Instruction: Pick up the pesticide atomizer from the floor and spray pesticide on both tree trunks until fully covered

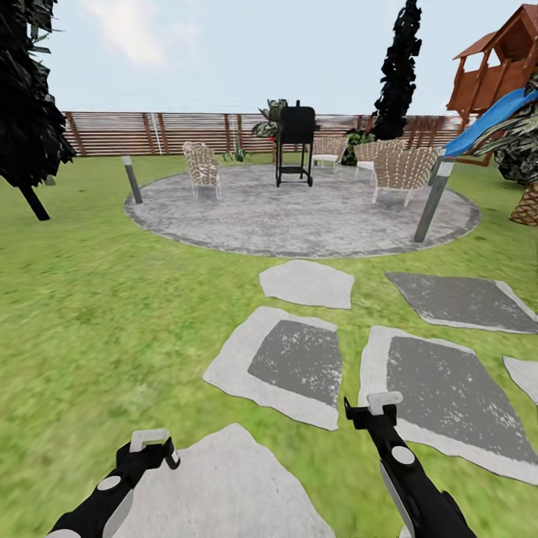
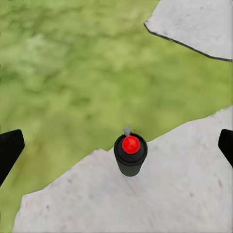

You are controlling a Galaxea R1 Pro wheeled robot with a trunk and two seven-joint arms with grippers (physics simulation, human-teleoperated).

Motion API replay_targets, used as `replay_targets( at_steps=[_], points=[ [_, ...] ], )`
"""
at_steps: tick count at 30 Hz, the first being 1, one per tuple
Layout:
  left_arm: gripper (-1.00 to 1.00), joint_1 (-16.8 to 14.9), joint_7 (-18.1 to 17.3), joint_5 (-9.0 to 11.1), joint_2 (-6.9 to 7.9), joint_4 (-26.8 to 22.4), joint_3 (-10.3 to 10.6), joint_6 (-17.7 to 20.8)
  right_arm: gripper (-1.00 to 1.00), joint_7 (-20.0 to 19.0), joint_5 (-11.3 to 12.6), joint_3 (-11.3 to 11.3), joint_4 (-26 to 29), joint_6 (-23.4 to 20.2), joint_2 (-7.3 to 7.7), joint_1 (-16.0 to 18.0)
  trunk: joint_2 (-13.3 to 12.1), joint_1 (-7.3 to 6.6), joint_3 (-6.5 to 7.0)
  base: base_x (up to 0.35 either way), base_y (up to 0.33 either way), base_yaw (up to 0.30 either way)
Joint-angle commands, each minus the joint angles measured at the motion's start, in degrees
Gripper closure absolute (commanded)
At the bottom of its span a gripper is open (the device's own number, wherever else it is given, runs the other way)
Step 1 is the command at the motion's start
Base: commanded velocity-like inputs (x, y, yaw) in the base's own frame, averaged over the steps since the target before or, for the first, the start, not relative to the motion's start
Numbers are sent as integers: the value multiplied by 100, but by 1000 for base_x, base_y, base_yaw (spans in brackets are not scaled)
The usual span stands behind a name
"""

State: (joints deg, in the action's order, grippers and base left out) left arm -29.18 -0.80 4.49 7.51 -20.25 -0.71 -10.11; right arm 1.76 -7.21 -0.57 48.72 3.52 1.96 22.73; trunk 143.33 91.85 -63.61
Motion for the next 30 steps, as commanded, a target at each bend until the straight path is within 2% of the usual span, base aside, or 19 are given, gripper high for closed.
replay_targets(
  at_steps=[1,10,21,30],
  points=[
    [-100,0,0,0,2,-2,0,-3,-100,0,0,0,2,0,-1,-2,0,0,-1,0,-112,-19],
    [-100,2,1,0,-12,-5,-1,-8,-100,0,0,4,-2,0,-7,-2,0,0,-3,15,-219,-4],
    [-100,5,5,0,20,-4,-9,-25,-100,0,0,7,-18,0,-20,0,0,0,-3,17,-30,0],
    [-100,0,16,38,28,-2,-57,-33,-100,0,0,8,-20,0,-32,1,12,23,-277,0,0,0]
  ],
)
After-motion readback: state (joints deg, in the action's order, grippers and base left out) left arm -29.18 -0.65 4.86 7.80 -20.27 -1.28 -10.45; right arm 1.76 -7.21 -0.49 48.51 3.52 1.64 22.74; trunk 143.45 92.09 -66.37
